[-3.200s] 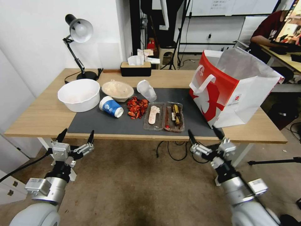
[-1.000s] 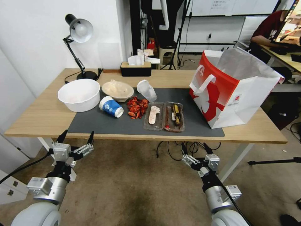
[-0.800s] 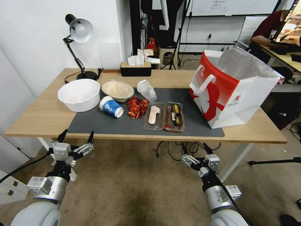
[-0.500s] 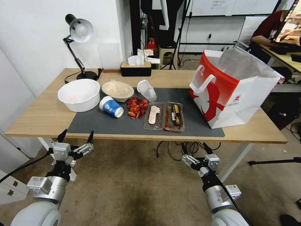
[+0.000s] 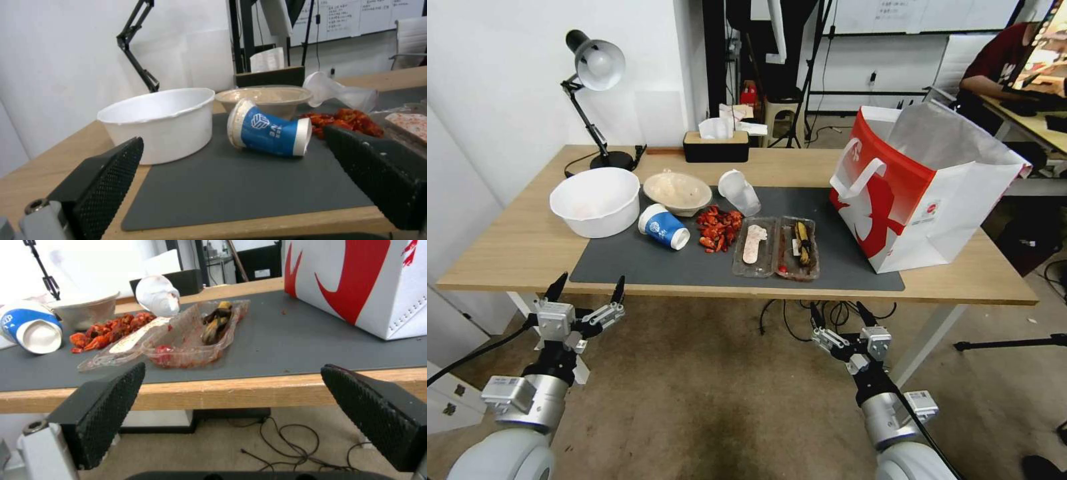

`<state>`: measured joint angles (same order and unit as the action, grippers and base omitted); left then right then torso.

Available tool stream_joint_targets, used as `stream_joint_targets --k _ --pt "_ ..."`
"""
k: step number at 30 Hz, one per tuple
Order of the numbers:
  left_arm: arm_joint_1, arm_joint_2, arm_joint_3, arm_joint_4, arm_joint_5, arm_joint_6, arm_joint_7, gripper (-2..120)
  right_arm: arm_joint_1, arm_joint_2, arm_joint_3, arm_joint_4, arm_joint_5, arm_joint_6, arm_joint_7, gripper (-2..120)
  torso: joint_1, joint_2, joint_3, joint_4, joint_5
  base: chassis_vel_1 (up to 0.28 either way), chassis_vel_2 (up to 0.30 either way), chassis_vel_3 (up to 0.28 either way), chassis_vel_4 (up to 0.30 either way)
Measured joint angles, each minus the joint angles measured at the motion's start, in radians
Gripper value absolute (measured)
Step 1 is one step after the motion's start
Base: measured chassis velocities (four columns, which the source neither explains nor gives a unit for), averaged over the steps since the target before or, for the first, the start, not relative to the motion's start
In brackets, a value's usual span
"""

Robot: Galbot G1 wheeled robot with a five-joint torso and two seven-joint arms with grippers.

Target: Pick up the trash from the table and place it into the takeout bag.

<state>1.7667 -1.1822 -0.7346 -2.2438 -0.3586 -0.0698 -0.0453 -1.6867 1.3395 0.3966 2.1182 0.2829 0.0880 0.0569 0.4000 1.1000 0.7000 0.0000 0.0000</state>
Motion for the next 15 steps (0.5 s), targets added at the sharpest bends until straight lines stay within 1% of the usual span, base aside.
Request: stream_joint_targets --k 15 --pt "0.010 -0.003 -0.008 -0.014 0.004 0.000 -0.001 100 0.000 0.000 0.000 0.001 -0.001 -0.001 0.001 100 0.000 0.000 0.000 0.0000 0.0001 0.000 0.000 0.000 0.000"
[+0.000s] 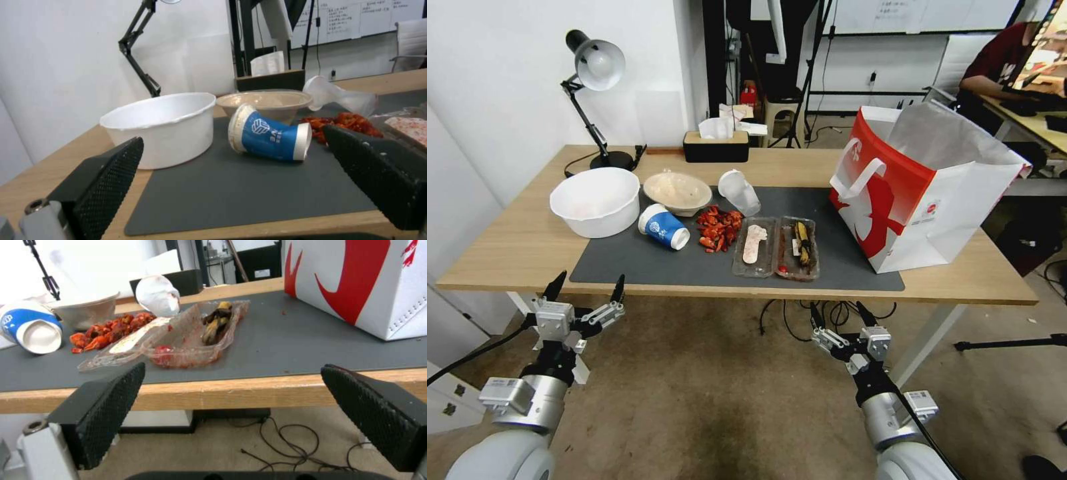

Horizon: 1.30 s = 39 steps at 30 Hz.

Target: Pick up the trash from the table and place it into the takeout bag.

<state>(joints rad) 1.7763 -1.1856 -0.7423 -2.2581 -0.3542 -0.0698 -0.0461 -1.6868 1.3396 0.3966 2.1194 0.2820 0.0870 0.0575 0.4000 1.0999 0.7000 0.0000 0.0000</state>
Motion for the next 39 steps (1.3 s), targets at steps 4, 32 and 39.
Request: stream_joint_targets --k 4,32,39 --pt "0.001 -0.001 0.000 -0.002 0.000 0.000 -0.001 100 0.000 0.000 0.000 0.000 0.000 0.000 0.000 100 0.000 0.000 0.000 0.0000 -0.0001 0.000 0.000 0.000 0.000" --pt "-0.649 0.648 0.350 0.123 -0.641 0.135 -0.003 100 0.000 0.000 0.000 0.000 0.000 0.000 0.000 100 0.000 0.000 0.000 0.0002 -0.0001 0.000 0.000 0.000 0.000" --pt "-0.993 0.667 0.678 0.200 -0.733 0.215 -0.033 100 0.000 0.000 0.000 0.000 0.000 0.000 0.000 100 0.000 0.000 0.000 0.0001 0.0001 0.000 0.000 0.000 0.000"
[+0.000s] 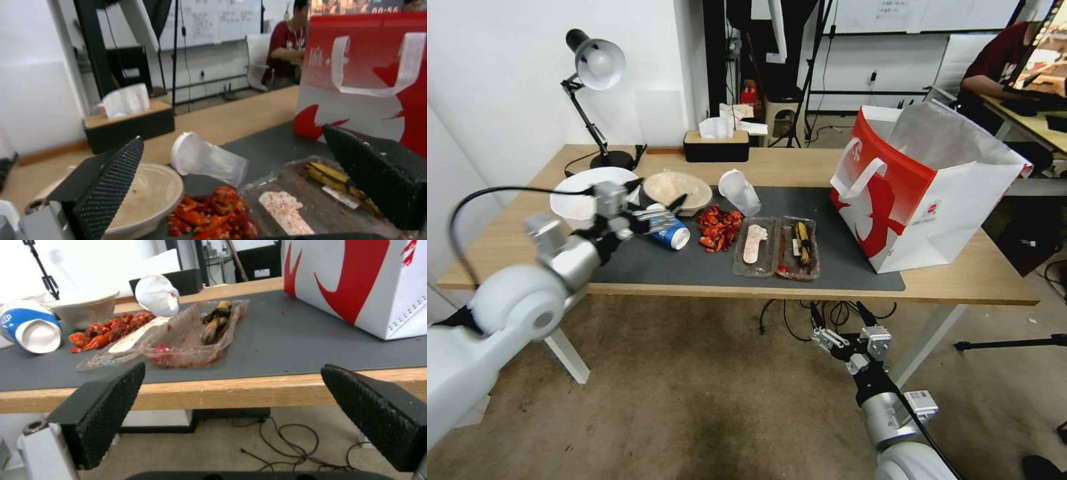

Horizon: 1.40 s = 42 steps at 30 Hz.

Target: Pick up the trash from the table and place it into the takeout bag.

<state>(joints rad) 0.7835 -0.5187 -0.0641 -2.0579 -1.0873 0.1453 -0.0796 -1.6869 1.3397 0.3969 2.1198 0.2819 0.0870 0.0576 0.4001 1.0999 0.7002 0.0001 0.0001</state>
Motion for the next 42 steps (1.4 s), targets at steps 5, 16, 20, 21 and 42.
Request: stream_joint_targets --k 5,16,20,21,42 --pt "-0.197 -0.061 0.124 0.052 -0.046 0.224 -0.198 100 0.000 0.000 0.000 0.000 0.000 0.000 0.000 100 0.000 0.000 0.000 -0.0004 0.0000 0.000 0.000 0.000 0.000" --pt "-0.259 -0.133 0.121 0.096 -0.508 0.499 -0.591 100 0.000 0.000 0.000 0.000 0.000 0.000 0.000 100 0.000 0.000 0.000 0.0001 -0.0001 0.000 0.000 0.000 0.000" --pt "-0.282 -0.162 0.129 0.126 -0.609 0.507 -0.689 100 0.000 0.000 0.000 0.000 0.000 0.000 0.000 100 0.000 0.000 0.000 -0.0002 -0.0001 0.000 0.000 0.000 0.000" --pt "-0.282 -0.162 0.129 0.126 -0.609 0.507 -0.689 100 0.000 0.000 0.000 0.000 0.000 0.000 0.000 100 0.000 0.000 0.000 -0.0002 -0.0001 0.000 0.000 0.000 0.000" --pt "-0.372 -0.254 0.172 0.372 -0.803 0.445 -0.844 100 0.000 0.000 0.000 0.000 0.000 0.000 0.000 100 0.000 0.000 0.000 0.0000 -0.0002 0.000 0.000 0.000 0.000"
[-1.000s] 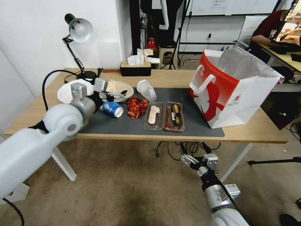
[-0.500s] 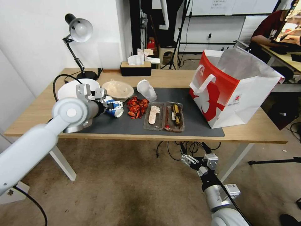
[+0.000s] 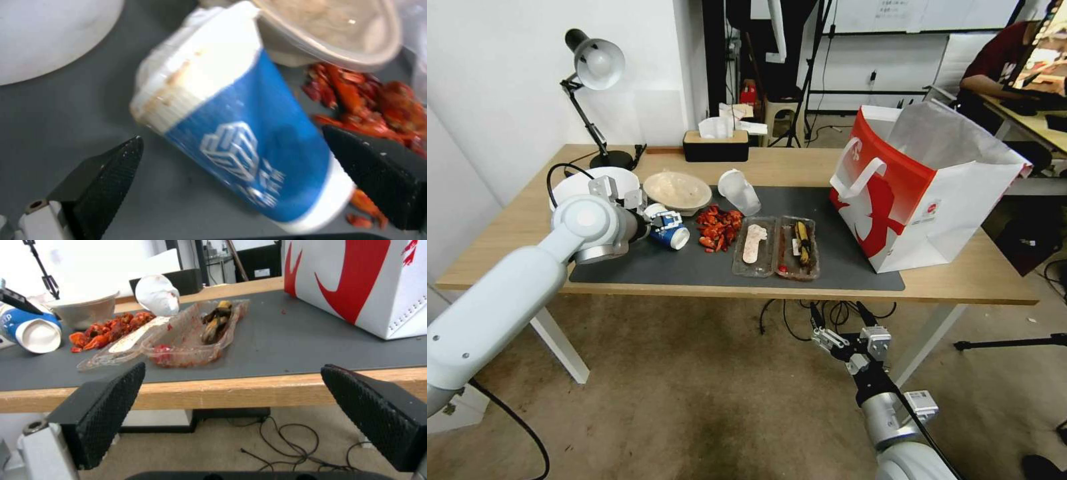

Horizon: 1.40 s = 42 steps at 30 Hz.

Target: Pick up the trash from the table and place it into the takeout bag.

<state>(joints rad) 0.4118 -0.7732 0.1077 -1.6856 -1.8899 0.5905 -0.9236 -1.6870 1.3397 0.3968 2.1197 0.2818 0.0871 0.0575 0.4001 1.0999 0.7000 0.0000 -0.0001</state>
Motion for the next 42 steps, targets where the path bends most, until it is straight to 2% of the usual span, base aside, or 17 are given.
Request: stream_joint_targets --k 8,15,16,19,28,31,33,35,36,39,40,42 --pt "-0.004 -0.017 0.004 0.036 -0.001 -0.012 0.001 100 0.000 0.000 0.000 0.000 0.000 0.000 0.000 100 0.000 0.000 0.000 0.0000 0.0001 0.000 0.000 0.000 0.000" --pt "-0.004 -0.030 0.008 0.050 0.018 -0.032 -0.001 74 0.000 0.000 0.000 0.000 0.000 0.000 0.000 100 0.000 0.000 0.000 -0.0001 0.0002 0.000 0.000 0.000 0.000" --pt "-0.004 -0.030 0.008 0.050 0.018 -0.032 -0.001 74 0.000 0.000 0.000 0.000 0.000 0.000 0.000 100 0.000 0.000 0.000 -0.0001 0.0002 0.000 0.000 0.000 0.000" --pt "0.003 -0.028 0.007 0.050 0.026 -0.034 0.002 57 0.000 0.000 0.000 0.000 0.000 0.000 0.000 100 0.000 0.000 0.000 0.0000 0.0004 0.000 0.000 0.000 0.000" --pt "0.026 -0.020 -0.008 0.030 0.033 -0.035 0.004 38 0.000 0.000 0.000 0.000 0.000 0.000 0.000 100 0.000 0.000 0.000 -0.0003 0.0000 0.000 0.000 0.000 0.000" --pt "0.057 -0.005 -0.042 -0.017 0.034 -0.038 -0.004 28 0.000 0.000 0.000 0.000 0.000 0.000 0.000 100 0.000 0.000 0.000 0.0002 -0.0002 0.000 0.000 0.000 0.000" --pt "0.065 0.000 -0.052 -0.032 0.033 -0.038 -0.007 26 0.000 0.000 0.000 0.000 0.000 0.000 0.000 100 0.000 0.000 0.000 0.0001 -0.0002 0.000 0.000 0.000 0.000" --pt "0.100 0.022 -0.092 -0.107 0.031 -0.043 -0.015 19 0.000 0.000 0.000 0.000 0.000 0.000 0.000 100 0.000 0.000 0.000 0.0001 0.0001 0.000 0.000 0.000 0.000" --pt "0.100 0.022 -0.092 -0.107 0.031 -0.043 -0.015 19 0.000 0.000 0.000 0.000 0.000 0.000 0.000 100 0.000 0.000 0.000 0.0001 0.0001 0.000 0.000 0.000 0.000" --pt "0.175 0.059 -0.156 -0.221 0.023 -0.058 -0.016 15 0.000 0.000 0.000 0.000 0.000 0.000 0.000 100 0.000 0.000 0.000 0.0001 0.0001 0.000 0.000 0.000 0.000" --pt "0.175 0.059 -0.156 -0.221 0.023 -0.058 -0.016 15 0.000 0.000 0.000 0.000 0.000 0.000 0.000 100 0.000 0.000 0.000 0.0001 0.0001 0.000 0.000 0.000 0.000" --pt "0.232 0.083 -0.201 -0.308 0.058 -0.064 0.002 13 0.000 0.000 0.000 0.000 0.000 0.000 0.000 100 0.000 0.000 0.000 0.0003 -0.0001 0.000 0.000 0.000 0.000"
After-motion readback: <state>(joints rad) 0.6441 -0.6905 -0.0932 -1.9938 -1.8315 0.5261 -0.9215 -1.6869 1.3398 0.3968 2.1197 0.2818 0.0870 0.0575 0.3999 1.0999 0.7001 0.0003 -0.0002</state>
